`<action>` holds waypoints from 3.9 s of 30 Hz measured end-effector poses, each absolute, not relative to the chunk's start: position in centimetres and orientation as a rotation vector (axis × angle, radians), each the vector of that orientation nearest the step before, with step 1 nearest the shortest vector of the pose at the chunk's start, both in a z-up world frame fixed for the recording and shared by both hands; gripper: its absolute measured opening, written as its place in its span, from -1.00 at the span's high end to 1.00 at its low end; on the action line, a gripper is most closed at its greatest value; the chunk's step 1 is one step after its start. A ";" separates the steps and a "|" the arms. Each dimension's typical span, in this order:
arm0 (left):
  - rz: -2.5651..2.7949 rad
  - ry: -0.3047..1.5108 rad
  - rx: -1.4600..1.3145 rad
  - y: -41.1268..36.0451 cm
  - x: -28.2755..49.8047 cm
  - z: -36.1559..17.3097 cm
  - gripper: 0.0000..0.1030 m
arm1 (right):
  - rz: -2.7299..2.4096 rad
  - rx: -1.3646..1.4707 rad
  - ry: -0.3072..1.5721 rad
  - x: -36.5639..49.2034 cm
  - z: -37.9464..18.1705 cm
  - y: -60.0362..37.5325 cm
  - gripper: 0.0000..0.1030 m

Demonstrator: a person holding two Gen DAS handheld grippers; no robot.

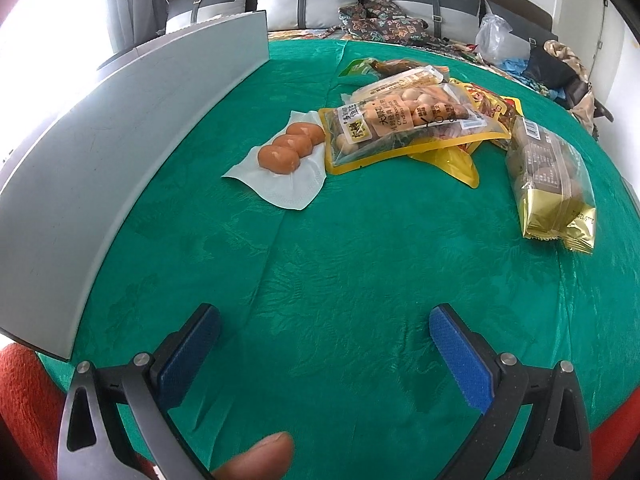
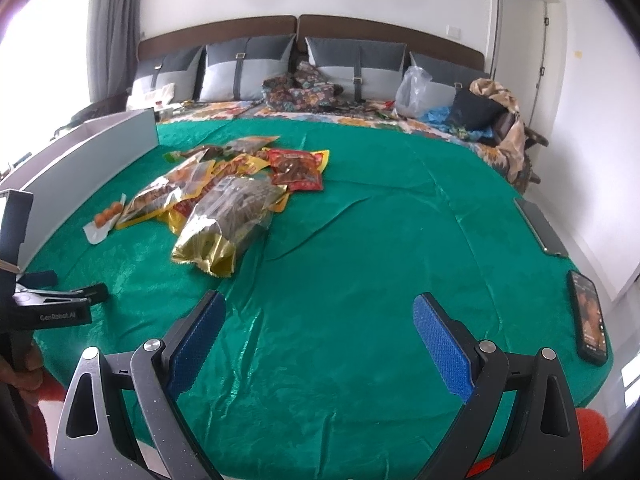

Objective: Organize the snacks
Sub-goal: 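Move the left tool toward the three sausages on white paper, then close the left tool on the white paper holding the sausages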

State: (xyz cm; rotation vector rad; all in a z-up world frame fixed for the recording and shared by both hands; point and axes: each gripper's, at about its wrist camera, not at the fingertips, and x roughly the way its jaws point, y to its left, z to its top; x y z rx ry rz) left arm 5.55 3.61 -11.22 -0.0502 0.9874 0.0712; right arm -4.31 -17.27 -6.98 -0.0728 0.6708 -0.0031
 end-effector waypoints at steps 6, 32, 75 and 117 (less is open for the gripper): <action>0.058 1.012 -0.044 3.6 6.1 -11.1 -1.00 | 0.009 -0.059 0.687 -4.0 -7.3 -17.3 -0.88; 0.027 1.016 -0.027 3.7 6.3 -11.1 -1.00 | 0.028 -0.030 0.762 -3.0 -8.6 -17.8 -0.88; -0.171 1.169 -0.048 9.6 9.7 -9.1 -0.18 | 0.047 0.086 0.835 -2.6 -9.7 -19.5 -0.87; -0.360 1.185 0.168 7.9 9.1 -9.3 0.03 | 0.092 0.234 0.885 -2.2 -10.3 -20.4 -0.87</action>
